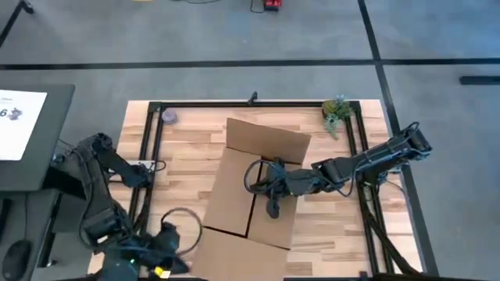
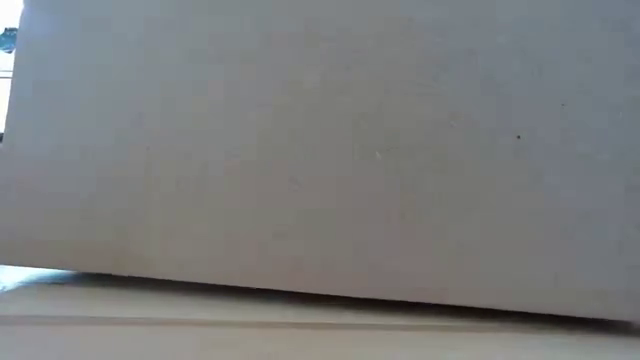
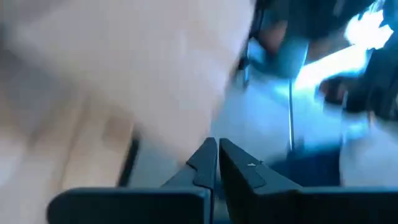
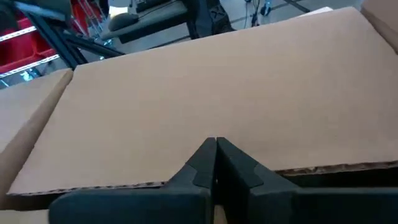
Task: Wrap mug
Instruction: Close the box
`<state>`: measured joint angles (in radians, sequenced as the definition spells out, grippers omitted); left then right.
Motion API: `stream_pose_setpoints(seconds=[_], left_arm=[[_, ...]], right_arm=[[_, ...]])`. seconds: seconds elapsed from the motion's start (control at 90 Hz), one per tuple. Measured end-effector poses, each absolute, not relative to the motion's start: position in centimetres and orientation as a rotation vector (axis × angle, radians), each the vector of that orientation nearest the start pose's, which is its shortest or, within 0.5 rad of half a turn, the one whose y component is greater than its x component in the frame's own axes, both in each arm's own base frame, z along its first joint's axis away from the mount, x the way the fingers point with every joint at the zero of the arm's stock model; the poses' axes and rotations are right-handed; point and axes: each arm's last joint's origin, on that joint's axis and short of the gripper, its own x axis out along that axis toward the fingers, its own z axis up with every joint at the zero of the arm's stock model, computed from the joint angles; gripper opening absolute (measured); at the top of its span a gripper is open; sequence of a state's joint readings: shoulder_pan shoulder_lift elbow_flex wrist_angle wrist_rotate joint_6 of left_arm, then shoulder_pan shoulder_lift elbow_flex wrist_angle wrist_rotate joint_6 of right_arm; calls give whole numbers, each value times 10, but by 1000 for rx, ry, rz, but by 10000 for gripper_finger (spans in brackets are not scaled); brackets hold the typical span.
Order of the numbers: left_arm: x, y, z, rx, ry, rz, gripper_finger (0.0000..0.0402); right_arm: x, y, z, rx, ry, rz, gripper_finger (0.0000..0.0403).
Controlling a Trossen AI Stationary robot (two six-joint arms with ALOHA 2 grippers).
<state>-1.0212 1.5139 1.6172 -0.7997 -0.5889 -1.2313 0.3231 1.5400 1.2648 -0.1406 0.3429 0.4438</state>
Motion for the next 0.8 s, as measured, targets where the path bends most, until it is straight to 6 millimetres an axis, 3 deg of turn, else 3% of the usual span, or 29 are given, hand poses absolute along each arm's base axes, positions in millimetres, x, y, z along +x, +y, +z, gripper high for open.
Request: stream_pose_setpoints(seconds=[0.144, 0.311, 0.433, 0.533, 0.667, 0.8], left_arm=[[186, -245, 409, -617, 527, -12, 0], [173, -238, 417, -683, 784, -150, 0], [153, -240, 395, -626, 1059, -112, 0], [158, -250, 361, -550, 1119, -63, 0], [179, -259, 323, -554, 1038, -60, 0], [204, -262, 329, -591, 830, -161, 0]], right_arm=[[337, 99, 320, 306, 381, -108, 0], [337, 98, 320, 306, 381, -111, 0], [337, 99, 320, 305, 383, -108, 0], [336, 99, 319, 301, 392, -111, 0], [336, 99, 318, 297, 403, -114, 0], [336, 96, 317, 296, 412, -121, 0]])
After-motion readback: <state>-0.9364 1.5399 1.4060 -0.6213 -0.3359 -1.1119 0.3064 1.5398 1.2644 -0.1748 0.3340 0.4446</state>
